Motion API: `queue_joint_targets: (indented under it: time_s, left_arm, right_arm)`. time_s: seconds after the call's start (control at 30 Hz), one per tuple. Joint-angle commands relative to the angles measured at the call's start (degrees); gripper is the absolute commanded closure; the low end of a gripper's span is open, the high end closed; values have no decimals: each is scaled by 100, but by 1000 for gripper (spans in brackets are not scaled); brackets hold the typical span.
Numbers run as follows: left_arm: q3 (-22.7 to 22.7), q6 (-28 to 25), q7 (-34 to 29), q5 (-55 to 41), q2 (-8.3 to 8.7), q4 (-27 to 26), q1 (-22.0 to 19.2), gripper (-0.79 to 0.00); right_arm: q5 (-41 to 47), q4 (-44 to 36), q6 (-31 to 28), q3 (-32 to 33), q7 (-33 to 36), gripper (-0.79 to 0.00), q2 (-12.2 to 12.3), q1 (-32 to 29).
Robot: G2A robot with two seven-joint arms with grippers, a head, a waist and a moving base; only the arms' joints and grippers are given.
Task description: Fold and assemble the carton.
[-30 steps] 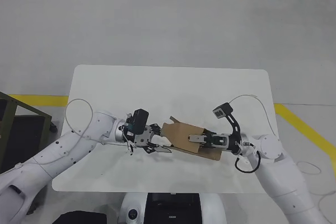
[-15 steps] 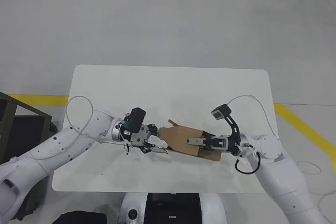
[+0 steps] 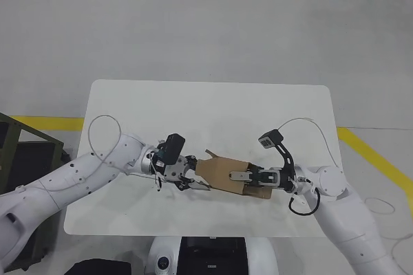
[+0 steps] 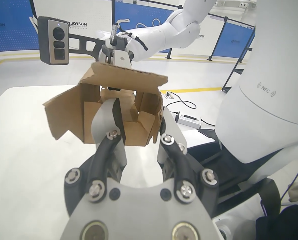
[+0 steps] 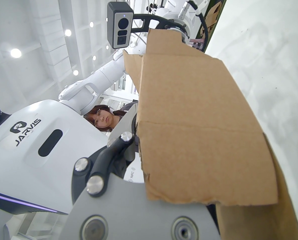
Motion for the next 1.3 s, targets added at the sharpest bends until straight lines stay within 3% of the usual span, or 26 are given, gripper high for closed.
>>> queue_joint_targets:
  time_s: [0.0, 0.53, 0.9, 1.1, 1.27]
  left_arm:
    - [87, 0, 4, -16, -12, -6, -63, -311]
    - [282, 0, 76, -191, -69, 102, -196, -256]
    - [282, 0, 76, -288, -67, 158, -220, -277]
    - [223, 0, -8, -194, -67, 131, -210, -296]
    - [22, 72, -273, -222, -69, 78, -96, -249]
  right_arm:
    - [14, 1, -3, -4, 6, 0, 2, 0]
    - [123, -74, -35, -15, 98, 0, 24, -37]
    - [136, -115, -51, -9, 95, 0, 42, -74]
    - [149, -107, -57, -9, 67, 0, 48, -81]
    - [123, -102, -61, -21, 27, 0, 50, -71]
